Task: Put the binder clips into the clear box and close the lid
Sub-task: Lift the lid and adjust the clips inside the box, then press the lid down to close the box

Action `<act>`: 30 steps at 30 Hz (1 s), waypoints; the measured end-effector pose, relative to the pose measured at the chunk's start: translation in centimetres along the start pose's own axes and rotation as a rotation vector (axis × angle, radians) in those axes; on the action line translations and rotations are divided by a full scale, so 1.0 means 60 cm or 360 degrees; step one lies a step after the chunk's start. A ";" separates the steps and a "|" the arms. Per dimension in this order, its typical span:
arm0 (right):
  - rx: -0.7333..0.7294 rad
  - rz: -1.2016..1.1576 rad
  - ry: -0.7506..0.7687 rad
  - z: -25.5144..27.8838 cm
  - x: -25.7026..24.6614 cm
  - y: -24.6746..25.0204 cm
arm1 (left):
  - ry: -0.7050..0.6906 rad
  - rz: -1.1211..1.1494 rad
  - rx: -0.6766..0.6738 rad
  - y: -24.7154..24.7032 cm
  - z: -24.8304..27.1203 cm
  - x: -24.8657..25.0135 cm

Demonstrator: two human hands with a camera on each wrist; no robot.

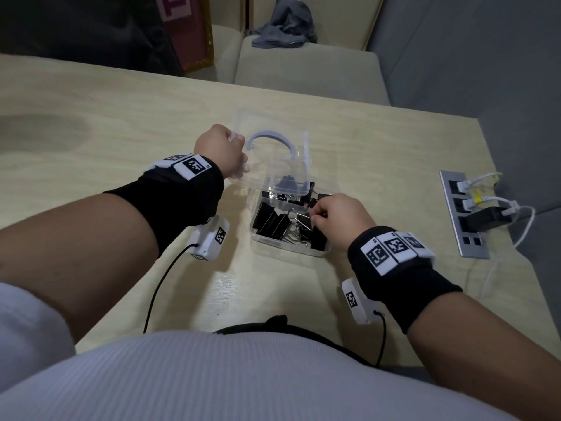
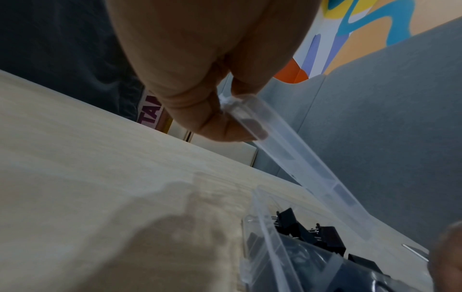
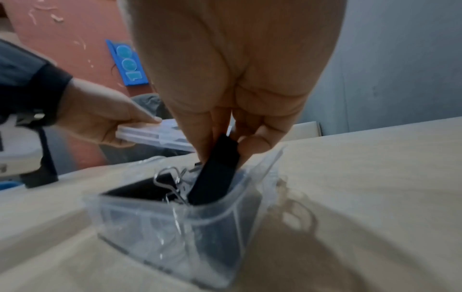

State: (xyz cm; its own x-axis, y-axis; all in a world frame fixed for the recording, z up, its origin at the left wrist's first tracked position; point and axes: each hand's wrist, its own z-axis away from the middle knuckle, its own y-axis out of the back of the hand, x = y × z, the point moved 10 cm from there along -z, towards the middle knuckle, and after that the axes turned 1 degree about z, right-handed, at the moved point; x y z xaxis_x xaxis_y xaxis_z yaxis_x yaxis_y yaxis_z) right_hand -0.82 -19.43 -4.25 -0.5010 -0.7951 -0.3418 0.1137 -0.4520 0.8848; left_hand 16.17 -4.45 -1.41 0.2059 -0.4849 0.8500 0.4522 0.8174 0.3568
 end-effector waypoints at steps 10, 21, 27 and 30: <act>0.0049 0.0051 0.0139 0.010 -0.021 -0.021 | 0.0005 -0.0018 -0.0001 0.001 0.000 0.000; 0.0346 -0.0331 0.0015 0.013 0.014 0.019 | 0.0011 -0.0063 -0.0067 -0.009 -0.004 -0.014; 0.0639 -0.0844 -0.0432 0.023 0.106 0.054 | -0.0018 -0.0217 -0.0255 -0.046 0.016 -0.027; 0.0532 -0.1200 -0.0593 0.029 0.119 0.033 | -0.0042 -0.0319 -0.0342 -0.070 0.033 -0.036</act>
State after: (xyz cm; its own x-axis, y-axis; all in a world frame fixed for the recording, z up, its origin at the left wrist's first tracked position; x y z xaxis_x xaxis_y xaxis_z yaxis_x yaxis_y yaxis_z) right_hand -5.67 -25.30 -4.41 -0.5936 -0.1268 -0.7947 -0.5831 -0.6128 0.5334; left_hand 12.13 -6.23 -3.97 0.0723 -0.6195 0.7817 0.6557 0.6201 0.4308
